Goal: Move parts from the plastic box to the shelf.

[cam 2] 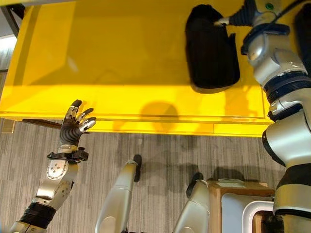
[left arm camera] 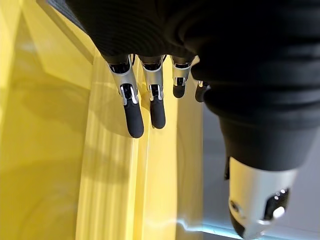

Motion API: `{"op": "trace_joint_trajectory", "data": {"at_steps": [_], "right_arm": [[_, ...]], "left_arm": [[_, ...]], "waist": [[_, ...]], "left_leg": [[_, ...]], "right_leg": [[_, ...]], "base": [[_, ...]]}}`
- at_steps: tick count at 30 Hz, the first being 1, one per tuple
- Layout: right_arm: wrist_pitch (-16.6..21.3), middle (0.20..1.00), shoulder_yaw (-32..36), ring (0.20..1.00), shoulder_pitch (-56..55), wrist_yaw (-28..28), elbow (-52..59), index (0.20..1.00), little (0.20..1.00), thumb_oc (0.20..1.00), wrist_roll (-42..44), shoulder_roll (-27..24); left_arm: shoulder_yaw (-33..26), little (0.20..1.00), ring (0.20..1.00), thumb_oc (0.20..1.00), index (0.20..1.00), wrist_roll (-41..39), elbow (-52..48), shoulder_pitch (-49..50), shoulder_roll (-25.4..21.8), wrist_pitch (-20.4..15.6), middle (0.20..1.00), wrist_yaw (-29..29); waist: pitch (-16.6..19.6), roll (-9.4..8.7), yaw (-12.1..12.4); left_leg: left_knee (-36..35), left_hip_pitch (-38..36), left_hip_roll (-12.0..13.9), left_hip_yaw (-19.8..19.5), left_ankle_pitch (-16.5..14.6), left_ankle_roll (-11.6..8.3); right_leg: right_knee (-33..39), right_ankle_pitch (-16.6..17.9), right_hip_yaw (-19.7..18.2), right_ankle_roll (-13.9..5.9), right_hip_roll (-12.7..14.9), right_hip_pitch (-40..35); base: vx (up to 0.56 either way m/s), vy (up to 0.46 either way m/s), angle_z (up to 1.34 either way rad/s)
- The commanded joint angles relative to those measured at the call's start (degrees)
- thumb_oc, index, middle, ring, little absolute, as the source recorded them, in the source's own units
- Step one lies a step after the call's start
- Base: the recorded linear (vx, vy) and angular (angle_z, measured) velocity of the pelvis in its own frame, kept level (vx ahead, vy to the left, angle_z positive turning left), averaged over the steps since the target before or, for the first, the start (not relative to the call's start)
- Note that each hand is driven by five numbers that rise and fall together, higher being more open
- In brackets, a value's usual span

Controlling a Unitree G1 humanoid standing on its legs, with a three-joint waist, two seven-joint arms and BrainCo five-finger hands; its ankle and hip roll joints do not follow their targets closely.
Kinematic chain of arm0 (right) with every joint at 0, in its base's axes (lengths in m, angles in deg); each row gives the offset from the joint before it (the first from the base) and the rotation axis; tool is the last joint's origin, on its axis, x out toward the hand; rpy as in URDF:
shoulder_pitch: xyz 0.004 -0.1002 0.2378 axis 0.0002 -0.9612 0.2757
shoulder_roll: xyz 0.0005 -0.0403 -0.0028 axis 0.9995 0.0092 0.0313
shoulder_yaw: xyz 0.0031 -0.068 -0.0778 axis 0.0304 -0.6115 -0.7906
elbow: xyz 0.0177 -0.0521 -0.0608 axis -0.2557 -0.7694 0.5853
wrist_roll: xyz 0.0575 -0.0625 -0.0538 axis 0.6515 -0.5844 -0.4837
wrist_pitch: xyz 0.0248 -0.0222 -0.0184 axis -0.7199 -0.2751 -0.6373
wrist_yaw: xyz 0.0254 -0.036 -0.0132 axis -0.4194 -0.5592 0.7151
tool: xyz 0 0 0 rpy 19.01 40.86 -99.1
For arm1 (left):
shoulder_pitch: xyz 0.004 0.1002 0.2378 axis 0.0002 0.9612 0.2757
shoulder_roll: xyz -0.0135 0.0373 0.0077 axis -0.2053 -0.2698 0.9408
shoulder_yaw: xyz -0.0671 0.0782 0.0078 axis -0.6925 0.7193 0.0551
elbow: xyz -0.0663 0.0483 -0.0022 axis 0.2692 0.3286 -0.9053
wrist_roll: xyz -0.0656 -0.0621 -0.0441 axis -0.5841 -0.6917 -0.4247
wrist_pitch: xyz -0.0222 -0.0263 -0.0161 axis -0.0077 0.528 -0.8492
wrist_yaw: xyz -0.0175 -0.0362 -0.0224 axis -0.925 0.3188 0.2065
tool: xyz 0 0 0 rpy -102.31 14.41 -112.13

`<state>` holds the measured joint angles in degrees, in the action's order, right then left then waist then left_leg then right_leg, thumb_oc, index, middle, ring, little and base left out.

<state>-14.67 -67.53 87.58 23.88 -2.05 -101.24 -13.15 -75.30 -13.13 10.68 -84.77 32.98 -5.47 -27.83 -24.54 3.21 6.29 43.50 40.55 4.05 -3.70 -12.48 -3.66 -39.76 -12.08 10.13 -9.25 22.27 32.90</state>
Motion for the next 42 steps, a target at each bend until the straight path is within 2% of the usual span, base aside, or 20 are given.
{"op": "trace_joint_trajectory", "data": {"at_steps": [1, 2, 3, 8, 9, 13, 14, 18, 20, 21, 22, 23, 24, 26, 31, 35, 37, 42], "right_arm": [[-0.4, 1.0, 3.7, 1.0, 3.8, -3.4, 6.6, 1.0, 1.0, 1.0, 0.9, -3.1], [-0.5, 1.0, 3.9, 1.0, 3.7, -3.4, 6.8, 1.0, 1.0, 1.0, 0.8, -3.2], [-0.3, 1.0, 7.9, 1.0, 0.6, -4.0, 12.2, 1.0, 1.0, 1.0, 1.5, -3.5], [1.2, 1.0, 16.9, 1.0, -8.4, -4.2, 24.1, 1.0, 1.0, 1.0, 4.2, -3.8], [2.4, 1.0, 21.8, 1.0, -13.5, -4.8, 28.7, 1.0, 1.0, 1.0, 5.1, -3.0], [4.5, 1.0, 29.9, 1.0, -24.6, -4.6, 36.3, 1.0, 1.0, 1.0, 5.0, -2.4], [5.9, 1.0, 34.5, 1.0, -32.4, -3.7, 42.4, 1.0, 1.0, 1.0, 4.1, -2.5], [7.4, 1.0, 39.9, 1.0, -42.7, -2.2, 48.5, 1.0, 1.0, 1.0, 3.0, -0.8], [9.2, 1.0, 44.3, 1.0, -52.9, -0.3, 54.5, 1.0, 1.0, 1.0, 2.8, 0.5], [9.1, 1.0, 44.7, 1.0, -53.4, -0.2, 54.8, 1.0, 1.0, 1.0, 2.8, 0.6], [9.3, 1.0, 45.8, 1.0, -57.1, 0.7, 56.7, 1.0, 1.0, 1.0, 1.9, 0.7], [9.5, 1.0, 49.8, 1.0, -67.2, 2.8, 63.2, 1.0, 1.0, 1.0, -3.8, -0.4], [9.4, 1.0, 50.3, 1.0, -67.8, 2.9, 63.6, 1.0, 1.0, 1.0, -3.8, -0.3], [9.4, 1.0, 54.2, 1.0, -78.0, 5.1, 67.7, 1.0, 1.0, 1.0, -10.0, -1.9], [8.5, 1.0, 55.0, 1.0, -86.8, 7.6, 69.0, 1.0, 1.0, 1.0, -19.9, -4.4], [7.7, 1.0, 49.0, 1.0, -85.4, 9.8, 66.7, 1.0, 1.0, 1.0, -24.5, -5.5], [7.4, 1.0, 43.7, 1.0, -83.2, 11.7, 64.2, 1.0, 1.0, 1.0, -29.0, -6.6], [6.7, 1.0, 36.0, 1.0, -77.8, 12.7, 58.4, 1.0, 1.0, 1.0, -34.6, -8.5]], "left_arm": [[0.3, 1.0, 1.0, 1.0, 1.0, 1.3, 1.0, 2.8, -0.8, 1.2, 1.0, -0.9], [0.3, 1.0, 1.0, 1.0, 1.0, 1.3, 0.9, 2.8, -0.9, 1.2, 1.0, -0.9], [-0.3, 1.0, 1.0, 1.0, 1.0, 1.5, 0.9, 3.2, -0.6, 1.5, 1.0, -1.2], [-1.0, 1.0, 1.0, 1.0, 1.0, 1.8, 0.7, 3.9, -0.2, 2.2, 1.0, -1.2], [-1.2, 1.0, 1.0, 1.0, 1.0, 1.9, 0.6, 4.2, 0.0, 2.4, 1.0, -1.1], [-1.4, 1.0, 1.0, 1.0, 1.0, 2.7, 0.3, 4.9, -0.1, 2.8, 1.0, -0.7], [-1.6, 1.0, 1.0, 1.0, 1.0, 3.2, 0.0, 5.2, 0.0, 2.9, 1.0, -0.3], [-1.8, 1.0, 1.0, 1.0, 1.0, 4.1, 0.2, 5.9, 0.4, 3.3, 1.0, 0.2], [-2.5, 1.0, 1.0, 1.0, 1.0, 5.5, -0.1, 6.9, 1.0, 3.7, 1.0, 0.7], [-2.3, 1.0, 1.0, 1.0, 1.0, 5.5, -0.1, 6.9, 0.8, 3.7, 1.0, 0.7], [-2.5, 1.0, 1.0, 1.0, 1.0, 5.8, -0.3, 7.1, 1.0, 3.8, 1.0, 0.8], [-3.9, 1.0, 1.0, 1.0, 1.0, 6.5, -1.2, 8.4, 1.5, 4.2, 1.0, 1.8], [-3.7, 1.0, 1.0, 1.0, 1.0, 6.6, -1.3, 8.5, 1.4, 4.3, 1.0, 1.8], [-5.4, 1.0, 1.0, 1.0, 1.0, 7.7, -1.9, 9.9, 2.2, 4.5, 1.0, 2.0], [-6.5, 1.0, 1.0, 1.0, 1.0, 9.4, -1.8, 11.1, 2.2, 4.7, 1.0, 2.2], [-6.5, 1.0, 1.0, 1.0, 1.0, 10.2, -1.2, 10.9, 2.1, 4.8, 1.0, 2.0], [-6.2, 1.0, 1.0, 1.0, 1.0, 10.5, -1.1, 10.8, 1.9, 5.0, 1.0, 2.1], [-5.9, 1.0, 1.0, 1.0, 1.0, 10.8, -0.6, 10.2, 1.8, 5.0, 1.0, 1.8]], "waist": [[0.6, -2.19, 0.4], [0.6, -2.22, 0.4], [0.4, -2.55, -0.2], [0.3, -3.3, -1.5], [0.3, -3.37, -2.0], [0.7, -3.78, -2.4], [0.9, -4.1, -3.1], [1.2, -4.32, -3.8], [1.7, -4.73, -4.7], [1.8, -4.79, -4.5], [1.9, -4.94, -4.9], [2.3, -5.41, -6.2], [2.4, -5.41, -6.0], [3.1, -5.9, -7.2], [4.0, -6.6, -8.3], [4.4, -6.93, -8.4], [4.4, -7.09, -8.1], [4.6, -7.18, -8.0]], "left_leg": [[-3.6, -1.2, 2.7, -2.8, 1.3, -1.1], [-3.6, -1.2, 2.7, -2.8, 1.3, -1.1], [-3.5, -1.7, 2.9, -2.6, 1.2, -1.06], [-3.9, -3.0, 3.4, -2.3, 1.2, -1.07], [-4.3, -3.7, 3.6, -2.2, 1.1, -1.02], [-5.1, -5.1, 3.8, -2.0, 1.3, -1.02], [-5.6, -5.9, 4.1, -1.9, 1.4, -1.06], [-6.2, -7.0, 4.4, -1.7, 1.6, -1.07], [-6.5, -7.9, 4.6, -1.4, 1.5, -1.12], [-6.5, -8.0, 4.6, -1.4, 1.5, -1.12], [-6.5, -8.2, 4.7, -1.4, 1.4, -1.14], [-6.4, -8.9, 5.1, -1.3, 1.0, -1.26], [-6.4, -8.9, 5.1, -1.3, 1.0, -1.26], [-6.4, -9.7, 5.5, -1.2, 0.7, -1.52], [-6.9, -10.6, 6.3, -0.7, 0.5, -1.92], [-7.5, -11.3, 6.7, -0.4, 0.8, -2.02], [-7.4, -11.9, 7.0, -0.2, 0.3, -2.27], [-8.1, -12.1, 6.8, 0.2, 0.8, -2.28]], "right_leg": [[-6.8, -1.7, -1.1, 3.8, -0.8, 3.5], [-6.8, -1.7, -1.1, 3.8, -0.8, 3.5], [-6.6, -1.5, -1.4, 3.87, -1.1, 3.1], [-5.4, -1.0, -1.4, 4.0, -1.6, 1.8], [-4.7, -0.7, -1.4, 3.96, -1.8, 1.1], [-3.5, -0.3, -1.1, 3.83, -2.0, -0.3], [-2.6, -0.1, -1.1, 3.76, -2.2, -1.3], [-1.8, 0.1, -1.2, 3.6, -2.5, -2.2], [-1.3, 0.1, -1.4, 3.51, -2.8, -3.0], [-1.2, 0.1, -1.4, 3.51, -2.8, -3.1], [-1.2, 0.1, -1.5, 3.42, -2.8, -3.3], [-1.1, -0.1, -1.6, 3.25, -2.9, -4.1], [-1.1, -0.1, -1.5, 3.25, -2.9, -4.1], [-0.6, -0.2, -1.7, 3.01, -3.0, -5.0], [0.8, 0.2, -2.2, 2.65, -3.6, -5.9], [1.5, 0.7, -2.5, 2.64, -4.0, -6.1], [1.8, 0.4, -2.8, 2.45, -4.1, -6.6], [2.6, 1.3, -3.0, 2.33, -4.0, -6.7]], "base": [[0.0, 0.0, 0.0], [-0.02, 0.023, -0.08], [-0.02, 0.022, -0.1], [-0.02, 0.014, -0.08], [-0.02, 0.008, -0.12], [-0.01, -0.004, -0.12], [-0.01, -0.003, -0.1], [-0.01, 0.004, -0.05], [0.01, -0.002, -0.06], [0.0, 0.0, 0.0], [0.04, 0.0, -0.06], [0.04, 0.0, -0.05], [0.06, -0.004, -0.09], [0.04, 0.001, -0.07], [0.01, 0.002, -0.06], [0.02, 0.001, -0.08], [0.01, 0.009, -0.05], [0.0, 0.0, 0.0]]}}
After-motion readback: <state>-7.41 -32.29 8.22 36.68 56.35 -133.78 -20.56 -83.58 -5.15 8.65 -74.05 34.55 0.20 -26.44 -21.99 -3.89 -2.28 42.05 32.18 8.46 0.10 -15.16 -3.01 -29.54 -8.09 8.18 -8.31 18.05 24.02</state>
